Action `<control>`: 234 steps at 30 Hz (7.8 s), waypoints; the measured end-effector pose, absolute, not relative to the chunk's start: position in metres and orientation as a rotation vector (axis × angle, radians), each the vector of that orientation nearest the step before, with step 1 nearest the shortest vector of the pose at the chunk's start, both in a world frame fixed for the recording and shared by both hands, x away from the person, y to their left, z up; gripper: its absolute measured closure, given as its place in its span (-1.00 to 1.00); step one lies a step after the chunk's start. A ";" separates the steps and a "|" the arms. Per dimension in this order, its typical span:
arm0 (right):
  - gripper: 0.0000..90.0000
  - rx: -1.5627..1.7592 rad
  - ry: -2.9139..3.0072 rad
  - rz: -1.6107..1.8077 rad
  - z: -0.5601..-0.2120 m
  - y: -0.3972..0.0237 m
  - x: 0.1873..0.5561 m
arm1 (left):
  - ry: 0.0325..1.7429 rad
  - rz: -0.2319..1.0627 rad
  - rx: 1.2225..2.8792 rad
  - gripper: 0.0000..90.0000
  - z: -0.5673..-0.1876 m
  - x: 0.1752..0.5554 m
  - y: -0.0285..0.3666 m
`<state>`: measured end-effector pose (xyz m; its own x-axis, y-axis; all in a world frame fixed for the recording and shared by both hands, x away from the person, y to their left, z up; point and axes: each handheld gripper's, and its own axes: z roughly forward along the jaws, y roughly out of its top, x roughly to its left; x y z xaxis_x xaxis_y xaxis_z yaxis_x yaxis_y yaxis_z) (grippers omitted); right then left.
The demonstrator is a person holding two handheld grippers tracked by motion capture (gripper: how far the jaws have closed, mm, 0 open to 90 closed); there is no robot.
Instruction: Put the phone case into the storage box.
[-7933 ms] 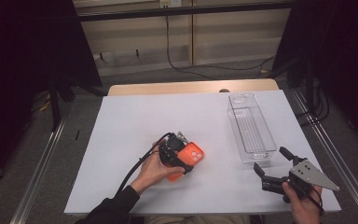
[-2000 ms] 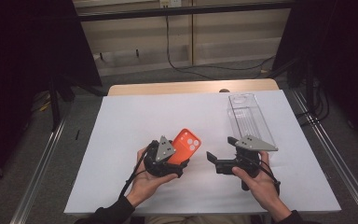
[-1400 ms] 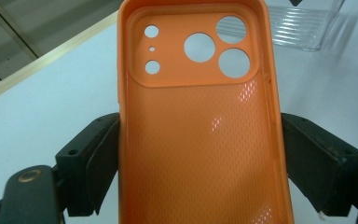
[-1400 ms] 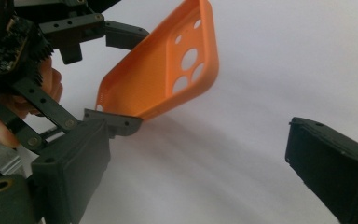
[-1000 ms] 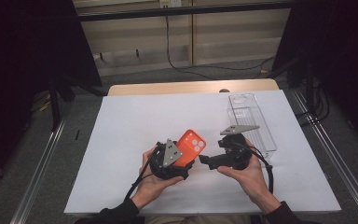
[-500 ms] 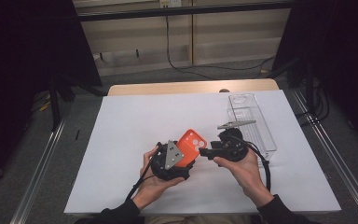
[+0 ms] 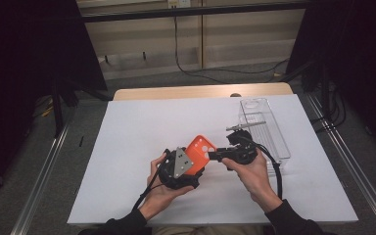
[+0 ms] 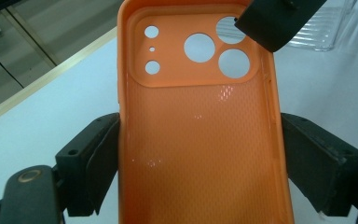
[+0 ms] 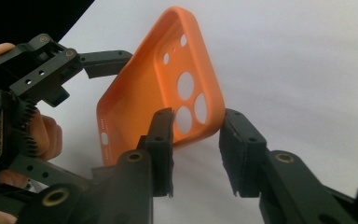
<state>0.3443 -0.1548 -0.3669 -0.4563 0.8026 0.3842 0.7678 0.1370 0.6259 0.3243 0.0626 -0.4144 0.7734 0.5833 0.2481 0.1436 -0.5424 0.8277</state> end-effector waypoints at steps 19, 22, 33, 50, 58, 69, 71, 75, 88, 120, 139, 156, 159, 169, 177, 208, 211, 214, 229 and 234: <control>0.61 1.695 2.313 1.314 -0.372 -0.156 0.347 | 0.520 0.680 2.095 -0.64 -0.416 0.323 0.061; 0.67 1.714 2.296 1.365 -0.371 -0.159 0.346 | 0.512 0.693 2.090 -0.64 -0.415 0.322 0.061; 0.80 1.672 2.259 1.458 -0.368 -0.156 0.340 | 0.508 0.733 2.065 -0.67 -0.418 0.324 0.063; 0.81 1.553 2.237 1.496 -0.362 -0.156 0.339 | 0.552 0.655 2.007 -0.86 -0.415 0.332 0.070; 0.81 1.519 2.203 1.485 -0.359 -0.162 0.339 | 0.593 0.599 1.957 -0.89 -0.412 0.334 0.076; 0.81 1.475 2.155 1.479 -0.356 -0.169 0.340 | 0.595 0.524 1.921 -0.96 -0.409 0.338 0.091; 0.81 1.464 2.148 1.480 -0.355 -0.170 0.340 | 0.607 0.524 1.907 -0.96 -0.408 0.338 0.093; 0.81 1.440 2.136 1.479 -0.354 -0.172 0.340 | 0.611 0.517 1.907 -0.96 -0.408 0.339 0.098; 0.81 1.366 2.110 1.471 -0.348 -0.179 0.340 | 0.637 0.481 1.836 -0.92 -0.410 0.341 0.107; 0.81 1.363 2.020 1.419 -0.341 -0.206 0.343 | 0.670 0.492 1.664 -0.90 -0.421 0.342 0.136; 0.81 1.356 1.957 1.395 -0.331 -0.221 0.345 | 0.721 0.540 1.604 -0.94 -0.424 0.340 0.174; 0.81 1.342 1.934 1.355 -0.324 -0.233 0.351 | 0.800 0.610 1.592 -0.94 -0.433 0.328 0.216; 0.81 1.340 1.926 1.351 -0.322 -0.235 0.353 | 0.797 0.622 1.597 -0.94 -0.432 0.324 0.219; 0.81 1.345 1.897 1.328 -0.316 -0.245 0.360 | 0.838 0.640 1.608 -0.92 -0.436 0.316 0.227; 0.81 1.342 1.875 1.320 -0.308 -0.253 0.364 | 0.839 0.650 1.598 -0.92 -0.434 0.315 0.224; 0.81 1.364 1.785 1.248 -0.284 -0.290 0.380 | 0.847 0.672 1.592 -0.92 -0.434 0.315 0.222; 0.81 1.361 1.780 1.240 -0.282 -0.293 0.381 | 0.846 0.673 1.593 -0.92 -0.434 0.315 0.223; 0.81 1.357 1.777 1.229 -0.281 -0.296 0.383 | 0.847 0.673 1.594 -0.92 -0.434 0.315 0.223; 0.81 1.358 1.752 1.171 -0.285 -0.313 0.396 | 0.830 0.662 1.605 -0.92 -0.433 0.316 0.222; 0.81 1.355 1.754 1.153 -0.288 -0.318 0.403 | 0.828 0.661 1.604 -0.92 -0.433 0.316 0.222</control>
